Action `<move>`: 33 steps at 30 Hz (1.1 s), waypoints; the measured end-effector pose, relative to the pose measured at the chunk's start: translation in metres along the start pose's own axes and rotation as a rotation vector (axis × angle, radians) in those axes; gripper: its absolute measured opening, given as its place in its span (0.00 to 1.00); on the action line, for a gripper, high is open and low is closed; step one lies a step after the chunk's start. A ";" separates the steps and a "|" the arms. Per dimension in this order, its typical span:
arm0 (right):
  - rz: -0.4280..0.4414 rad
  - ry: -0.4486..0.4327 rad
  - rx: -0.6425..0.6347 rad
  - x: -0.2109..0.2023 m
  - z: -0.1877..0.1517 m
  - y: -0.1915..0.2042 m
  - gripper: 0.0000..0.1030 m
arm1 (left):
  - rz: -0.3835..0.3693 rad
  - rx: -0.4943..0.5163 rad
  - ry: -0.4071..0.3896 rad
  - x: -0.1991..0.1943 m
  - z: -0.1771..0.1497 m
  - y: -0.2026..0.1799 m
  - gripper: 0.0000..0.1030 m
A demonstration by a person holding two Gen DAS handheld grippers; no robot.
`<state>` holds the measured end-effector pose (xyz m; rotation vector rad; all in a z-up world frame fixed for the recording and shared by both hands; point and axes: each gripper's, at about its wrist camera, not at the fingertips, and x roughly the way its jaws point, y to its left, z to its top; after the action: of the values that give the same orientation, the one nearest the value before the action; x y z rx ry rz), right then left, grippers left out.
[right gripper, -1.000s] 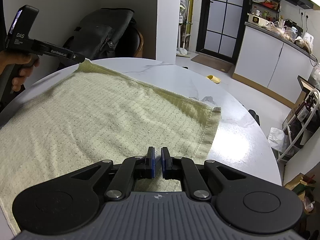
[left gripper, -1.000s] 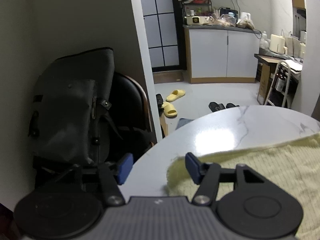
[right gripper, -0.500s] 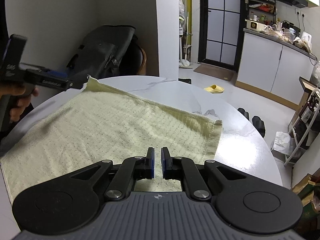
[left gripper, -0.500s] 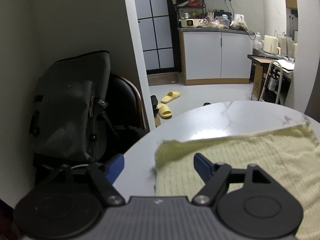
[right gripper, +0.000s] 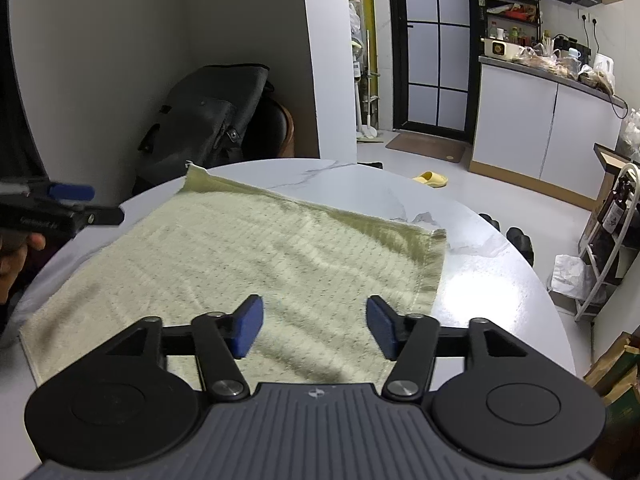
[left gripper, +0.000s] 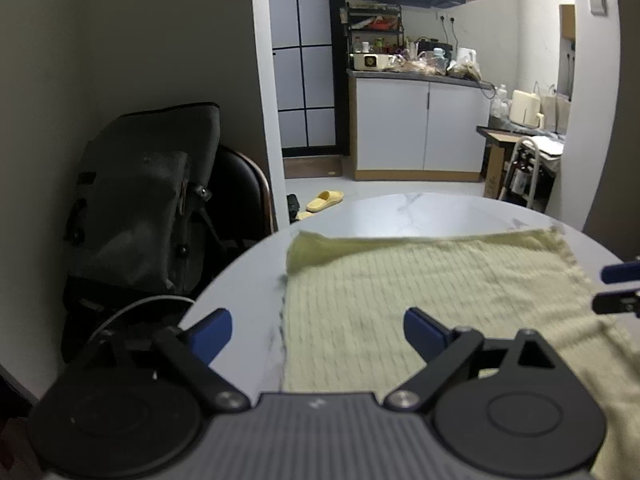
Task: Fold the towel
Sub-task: 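Open both grippers to release the towel edge and withdraw, then move both grippers over the spread yellow towel toward one of its edges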
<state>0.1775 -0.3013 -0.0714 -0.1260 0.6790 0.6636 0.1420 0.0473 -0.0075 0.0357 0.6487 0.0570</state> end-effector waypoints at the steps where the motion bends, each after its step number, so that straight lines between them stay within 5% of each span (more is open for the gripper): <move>1: 0.003 -0.004 0.002 -0.001 -0.001 0.001 0.68 | -0.003 0.001 -0.003 -0.004 -0.003 -0.001 0.92; 9: 0.024 -0.035 0.033 -0.016 -0.017 0.007 0.90 | -0.002 -0.035 -0.036 -0.032 -0.025 -0.009 0.97; 16: 0.023 -0.066 0.081 -0.035 -0.038 0.011 0.99 | -0.003 -0.035 -0.042 -0.047 -0.042 -0.021 1.00; 33: 0.003 -0.115 0.221 -0.071 -0.087 0.019 0.99 | -0.031 -0.049 -0.075 -0.084 -0.072 -0.033 1.00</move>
<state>0.0771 -0.3513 -0.0936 0.1172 0.6369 0.5899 0.0333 0.0101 -0.0156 -0.0198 0.5726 0.0415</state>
